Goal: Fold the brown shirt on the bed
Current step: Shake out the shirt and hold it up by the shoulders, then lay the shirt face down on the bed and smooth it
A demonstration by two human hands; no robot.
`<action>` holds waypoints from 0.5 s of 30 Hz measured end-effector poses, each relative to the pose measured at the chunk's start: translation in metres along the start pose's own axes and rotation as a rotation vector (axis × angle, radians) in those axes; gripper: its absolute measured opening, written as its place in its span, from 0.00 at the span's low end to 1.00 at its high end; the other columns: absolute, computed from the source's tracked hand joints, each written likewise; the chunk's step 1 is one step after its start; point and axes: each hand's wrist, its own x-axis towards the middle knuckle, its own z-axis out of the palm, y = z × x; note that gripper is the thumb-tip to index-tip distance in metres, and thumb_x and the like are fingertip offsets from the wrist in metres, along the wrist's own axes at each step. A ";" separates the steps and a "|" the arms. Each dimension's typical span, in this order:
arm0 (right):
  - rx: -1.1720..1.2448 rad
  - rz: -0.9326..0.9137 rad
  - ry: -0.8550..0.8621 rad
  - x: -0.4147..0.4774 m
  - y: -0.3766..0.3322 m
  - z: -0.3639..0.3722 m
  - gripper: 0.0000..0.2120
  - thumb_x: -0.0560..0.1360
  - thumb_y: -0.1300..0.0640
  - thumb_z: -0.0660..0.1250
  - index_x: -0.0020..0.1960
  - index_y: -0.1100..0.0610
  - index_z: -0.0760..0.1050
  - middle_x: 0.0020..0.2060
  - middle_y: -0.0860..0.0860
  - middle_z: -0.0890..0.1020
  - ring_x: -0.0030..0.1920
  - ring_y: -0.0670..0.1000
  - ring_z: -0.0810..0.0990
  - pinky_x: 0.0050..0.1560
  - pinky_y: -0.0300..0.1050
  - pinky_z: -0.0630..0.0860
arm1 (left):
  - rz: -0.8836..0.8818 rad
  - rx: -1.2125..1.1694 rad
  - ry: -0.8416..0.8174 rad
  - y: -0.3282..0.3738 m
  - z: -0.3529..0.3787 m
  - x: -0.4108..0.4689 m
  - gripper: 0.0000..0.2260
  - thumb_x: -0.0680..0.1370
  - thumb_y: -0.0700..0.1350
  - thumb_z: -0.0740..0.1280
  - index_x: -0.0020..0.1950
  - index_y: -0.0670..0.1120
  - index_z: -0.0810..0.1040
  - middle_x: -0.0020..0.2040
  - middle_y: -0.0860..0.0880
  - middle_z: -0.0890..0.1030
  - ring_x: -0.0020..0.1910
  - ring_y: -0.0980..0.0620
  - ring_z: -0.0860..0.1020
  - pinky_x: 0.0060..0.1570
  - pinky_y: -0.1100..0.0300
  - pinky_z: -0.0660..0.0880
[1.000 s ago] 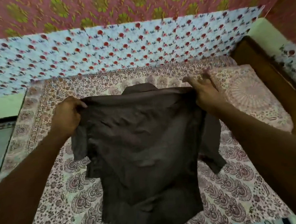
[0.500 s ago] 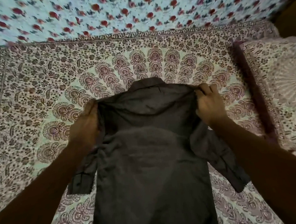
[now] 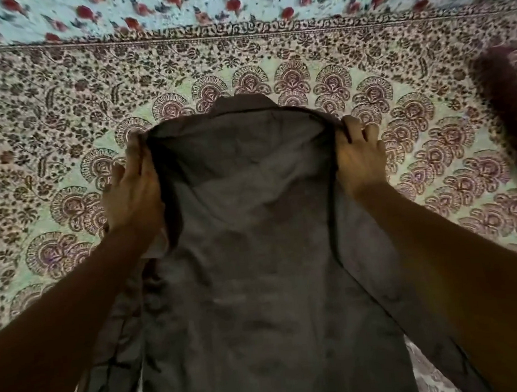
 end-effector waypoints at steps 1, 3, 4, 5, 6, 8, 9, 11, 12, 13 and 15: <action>-0.004 0.040 -0.066 0.005 -0.003 0.005 0.27 0.75 0.68 0.67 0.73 0.59 0.70 0.79 0.58 0.59 0.73 0.70 0.62 0.67 0.72 0.67 | -0.008 0.021 -0.016 0.000 0.009 0.005 0.46 0.73 0.36 0.72 0.84 0.46 0.48 0.85 0.49 0.44 0.76 0.29 0.61 0.61 0.29 0.71; -0.017 0.128 -0.100 0.008 -0.012 0.011 0.26 0.75 0.66 0.70 0.72 0.58 0.72 0.81 0.60 0.55 0.77 0.71 0.56 0.69 0.76 0.61 | -0.040 0.058 0.003 0.007 0.019 0.008 0.39 0.74 0.35 0.71 0.81 0.43 0.56 0.84 0.47 0.45 0.76 0.29 0.58 0.68 0.26 0.62; -0.026 0.133 -0.078 0.005 -0.018 0.015 0.27 0.75 0.65 0.71 0.72 0.59 0.72 0.81 0.61 0.54 0.77 0.70 0.56 0.68 0.76 0.61 | -0.052 0.049 0.037 0.013 0.023 0.006 0.35 0.74 0.34 0.70 0.79 0.42 0.60 0.83 0.44 0.48 0.75 0.29 0.59 0.69 0.25 0.60; -0.036 0.096 -0.036 0.000 -0.025 0.018 0.28 0.75 0.64 0.72 0.74 0.59 0.70 0.81 0.62 0.54 0.76 0.70 0.57 0.67 0.76 0.63 | -0.034 0.012 0.086 0.019 0.028 0.002 0.31 0.74 0.36 0.69 0.77 0.42 0.65 0.81 0.40 0.53 0.73 0.29 0.61 0.68 0.27 0.61; -0.048 0.017 0.018 -0.009 -0.033 0.023 0.31 0.74 0.63 0.72 0.75 0.60 0.69 0.82 0.62 0.55 0.75 0.69 0.58 0.66 0.75 0.64 | 0.031 -0.047 0.125 0.027 0.033 -0.006 0.27 0.75 0.38 0.66 0.74 0.43 0.68 0.77 0.38 0.60 0.68 0.30 0.66 0.67 0.29 0.64; -0.050 -0.223 0.107 -0.031 -0.048 0.041 0.35 0.70 0.59 0.72 0.76 0.60 0.69 0.81 0.61 0.59 0.73 0.65 0.61 0.64 0.71 0.67 | 0.250 -0.158 0.043 0.043 0.047 -0.024 0.27 0.74 0.46 0.64 0.74 0.44 0.70 0.72 0.40 0.67 0.64 0.33 0.71 0.62 0.36 0.73; -0.038 -0.366 0.113 -0.041 -0.054 0.053 0.35 0.70 0.57 0.71 0.76 0.59 0.69 0.81 0.59 0.62 0.72 0.63 0.63 0.64 0.69 0.68 | 0.312 -0.194 -0.071 0.047 0.058 -0.031 0.31 0.74 0.51 0.65 0.77 0.46 0.66 0.75 0.43 0.65 0.67 0.35 0.70 0.62 0.38 0.75; -0.001 -0.604 -0.001 -0.052 -0.054 0.078 0.32 0.77 0.48 0.69 0.79 0.54 0.67 0.82 0.55 0.62 0.74 0.61 0.64 0.64 0.66 0.71 | 0.257 -0.253 -0.279 0.044 0.084 -0.038 0.47 0.70 0.64 0.72 0.83 0.52 0.54 0.82 0.48 0.54 0.78 0.38 0.60 0.70 0.37 0.70; 0.006 -0.630 -0.097 -0.052 -0.050 0.084 0.32 0.80 0.40 0.64 0.81 0.48 0.63 0.83 0.52 0.59 0.76 0.60 0.63 0.65 0.66 0.72 | 0.214 -0.272 -0.313 0.038 0.094 -0.037 0.55 0.65 0.70 0.72 0.84 0.52 0.51 0.84 0.50 0.49 0.81 0.38 0.54 0.74 0.36 0.65; 0.014 -0.578 -0.151 -0.049 -0.041 0.090 0.33 0.80 0.34 0.59 0.82 0.42 0.59 0.84 0.49 0.56 0.78 0.59 0.61 0.67 0.67 0.71 | 0.192 -0.287 -0.312 0.032 0.104 -0.035 0.61 0.61 0.75 0.71 0.84 0.50 0.49 0.85 0.49 0.46 0.82 0.37 0.50 0.78 0.35 0.59; 0.074 -0.332 -0.153 -0.040 -0.019 0.092 0.32 0.80 0.30 0.55 0.82 0.34 0.53 0.85 0.45 0.52 0.82 0.60 0.56 0.70 0.71 0.65 | 0.163 -0.330 -0.308 0.024 0.113 -0.030 0.67 0.56 0.74 0.76 0.85 0.49 0.47 0.85 0.48 0.43 0.83 0.36 0.45 0.81 0.38 0.50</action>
